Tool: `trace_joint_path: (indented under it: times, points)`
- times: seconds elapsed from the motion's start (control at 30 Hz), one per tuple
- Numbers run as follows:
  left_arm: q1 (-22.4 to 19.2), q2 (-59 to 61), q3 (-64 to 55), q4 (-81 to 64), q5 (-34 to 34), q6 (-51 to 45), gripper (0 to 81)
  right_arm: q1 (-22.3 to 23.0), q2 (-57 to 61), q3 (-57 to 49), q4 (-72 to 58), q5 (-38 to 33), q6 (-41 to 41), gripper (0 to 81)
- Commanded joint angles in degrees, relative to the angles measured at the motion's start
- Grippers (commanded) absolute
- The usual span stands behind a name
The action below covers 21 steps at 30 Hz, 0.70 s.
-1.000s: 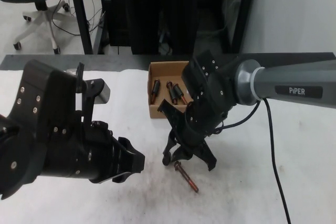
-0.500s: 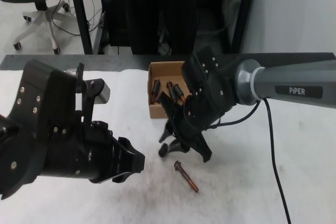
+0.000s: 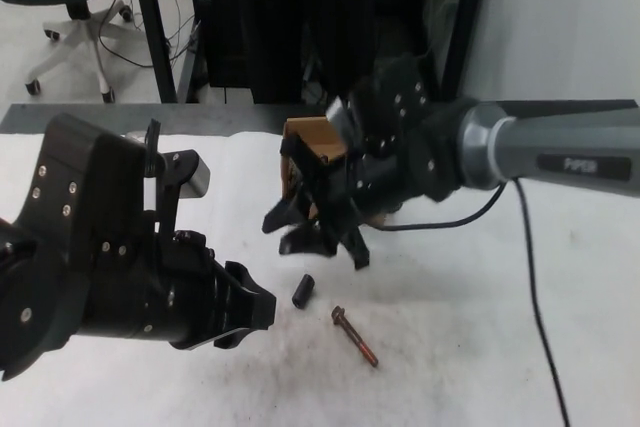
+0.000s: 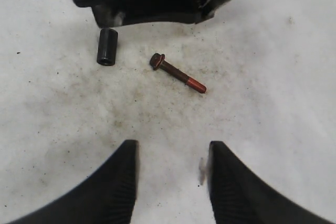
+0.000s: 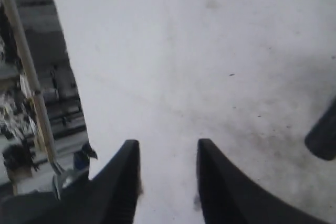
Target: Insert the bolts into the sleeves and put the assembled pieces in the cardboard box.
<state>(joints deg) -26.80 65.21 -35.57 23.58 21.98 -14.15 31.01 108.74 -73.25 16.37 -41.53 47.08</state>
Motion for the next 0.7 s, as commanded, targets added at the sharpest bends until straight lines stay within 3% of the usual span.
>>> trace_joint_path:
  times: [0.0, 0.17, 0.23, 0.67]
  points:
    - [-0.16, -0.24, -0.44, -0.46, -0.01, 0.44, 39.8, -0.46, -3.98, -0.48, 4.48, 0.28, -10.21, 28.6]
    - [-0.16, -0.24, -0.44, -0.52, -0.01, 0.97, 39.8, 0.51, -8.51, -0.48, 30.79, 24.12, -41.91, 27.9]
    - [-0.16, -0.24, -0.44, -0.52, -0.49, 1.35, 39.8, 1.12, -8.50, -0.31, 38.56, 31.40, -49.55, 27.9]
    - [-0.16, -0.24, -0.44, -0.66, -0.48, 4.81, 39.8, 4.42, -7.14, 1.52, 30.16, 33.61, -57.07, 27.9]
